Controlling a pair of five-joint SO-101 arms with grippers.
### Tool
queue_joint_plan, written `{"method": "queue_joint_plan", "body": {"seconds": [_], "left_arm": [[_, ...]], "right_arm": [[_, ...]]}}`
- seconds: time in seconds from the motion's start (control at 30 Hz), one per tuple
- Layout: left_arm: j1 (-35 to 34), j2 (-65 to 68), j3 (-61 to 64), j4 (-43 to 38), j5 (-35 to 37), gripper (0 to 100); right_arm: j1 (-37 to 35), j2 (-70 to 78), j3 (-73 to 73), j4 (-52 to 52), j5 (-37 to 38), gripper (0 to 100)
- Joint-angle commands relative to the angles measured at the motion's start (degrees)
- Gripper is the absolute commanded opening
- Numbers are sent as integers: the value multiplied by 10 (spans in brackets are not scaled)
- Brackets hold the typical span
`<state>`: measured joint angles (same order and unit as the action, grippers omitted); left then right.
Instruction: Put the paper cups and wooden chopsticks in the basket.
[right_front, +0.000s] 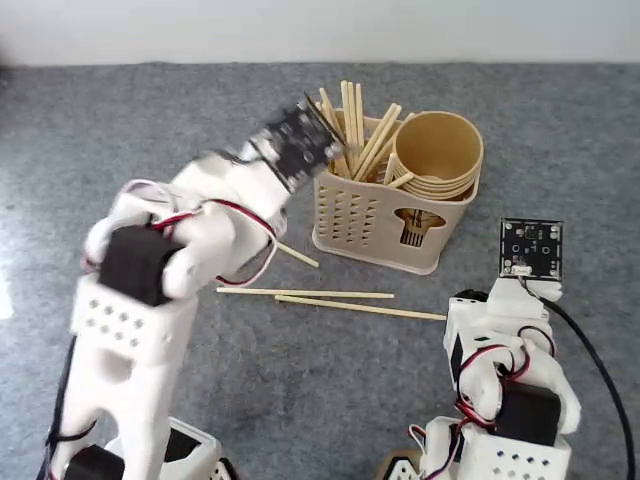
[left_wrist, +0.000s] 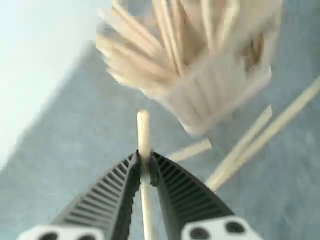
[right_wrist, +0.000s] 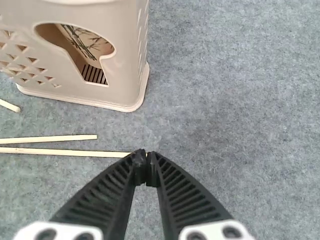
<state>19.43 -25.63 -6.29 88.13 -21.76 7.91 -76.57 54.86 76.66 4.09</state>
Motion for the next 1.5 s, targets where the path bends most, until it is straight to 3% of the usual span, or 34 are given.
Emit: {"method": "queue_joint_plan", "body": {"seconds": [0.0,0.27,0.63,1.1,1.47], "left_arm": [[-4,-18,-101,-55,53,13],[-5,66,-201,-167,187,13],[-1,136,-329,-256,351,13],[17,275,-325,-341,367,13],[23,367,-326,-217,367,35]], "right_arm": [[2,-5,-5,-13,-5,13],[2,-4,-4,-13,-5,13],[2,-4,-3,-14,-5,13],[-29,-5,6,-14,-5,13],[-29,-5,6,-14,-5,13]]}}
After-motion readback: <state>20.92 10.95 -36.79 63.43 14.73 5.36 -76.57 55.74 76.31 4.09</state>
